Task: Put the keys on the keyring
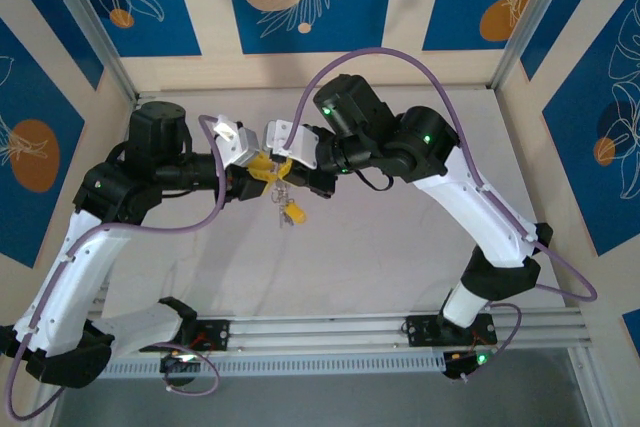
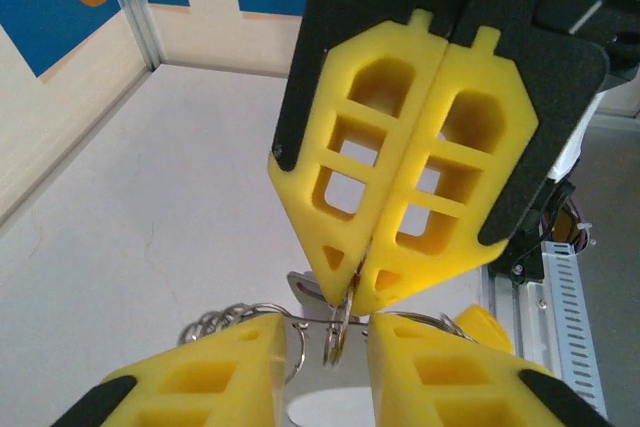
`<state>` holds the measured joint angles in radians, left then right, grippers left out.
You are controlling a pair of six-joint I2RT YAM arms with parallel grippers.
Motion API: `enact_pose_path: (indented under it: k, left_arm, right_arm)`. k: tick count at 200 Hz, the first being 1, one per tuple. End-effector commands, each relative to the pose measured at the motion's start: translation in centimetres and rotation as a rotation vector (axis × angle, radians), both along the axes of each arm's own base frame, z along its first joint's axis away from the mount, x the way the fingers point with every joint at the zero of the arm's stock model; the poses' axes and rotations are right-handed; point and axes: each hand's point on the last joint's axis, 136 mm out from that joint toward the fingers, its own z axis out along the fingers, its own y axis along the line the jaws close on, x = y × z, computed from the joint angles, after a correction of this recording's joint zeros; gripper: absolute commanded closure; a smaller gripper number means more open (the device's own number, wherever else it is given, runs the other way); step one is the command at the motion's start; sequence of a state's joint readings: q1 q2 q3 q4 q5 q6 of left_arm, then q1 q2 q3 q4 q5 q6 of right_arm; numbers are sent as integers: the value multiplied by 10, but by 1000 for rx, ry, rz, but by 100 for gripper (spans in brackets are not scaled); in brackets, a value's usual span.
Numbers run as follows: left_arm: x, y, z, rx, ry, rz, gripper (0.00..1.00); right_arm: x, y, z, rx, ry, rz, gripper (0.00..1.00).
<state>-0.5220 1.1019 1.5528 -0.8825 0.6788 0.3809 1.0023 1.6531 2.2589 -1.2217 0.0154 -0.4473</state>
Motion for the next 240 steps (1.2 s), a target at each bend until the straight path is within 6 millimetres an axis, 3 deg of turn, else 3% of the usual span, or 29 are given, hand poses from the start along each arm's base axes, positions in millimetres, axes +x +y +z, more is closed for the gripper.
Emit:
enact_pose_path:
  k: [1,20,34,50,78,100,150,179,207,240]
  left_arm:
    - [-2,-3,2,-9,-19,-20,77]
    - [0,-5,1,-14,-18,-22,84]
    - [1,-6,-1,-11,-13,-22,97]
    - [2,-7,-3,-9,-11,-23,100]
    - [-5,-10,0,-29,-11,-57,100]
    - [-12,-7,14,-89,-64,-62,100]
    - [-28,-10,45,-216,-88,-119,100]
    - [-33,-13,59,-278,-89,-153,100]
    - [-37,-14,70,-329,-93,-176,100]
    - [-40,-16,79,-402,-82,-208,100]
  right_arm:
    - [-17,0,22,64,-22,67,100]
    - [-23,0,24,80,-2,92,100]
    - [-26,1,27,98,-5,105,100]
    - [-29,1,29,114,-11,118,100]
    - [-34,2,35,139,-19,141,100]
    - [-36,2,34,145,-8,144,100]
    - [-38,-2,21,152,51,135,83]
    - [-40,-4,22,189,74,136,82]
    - [-42,-6,26,235,88,144,88]
    - [-43,-8,30,283,106,156,85]
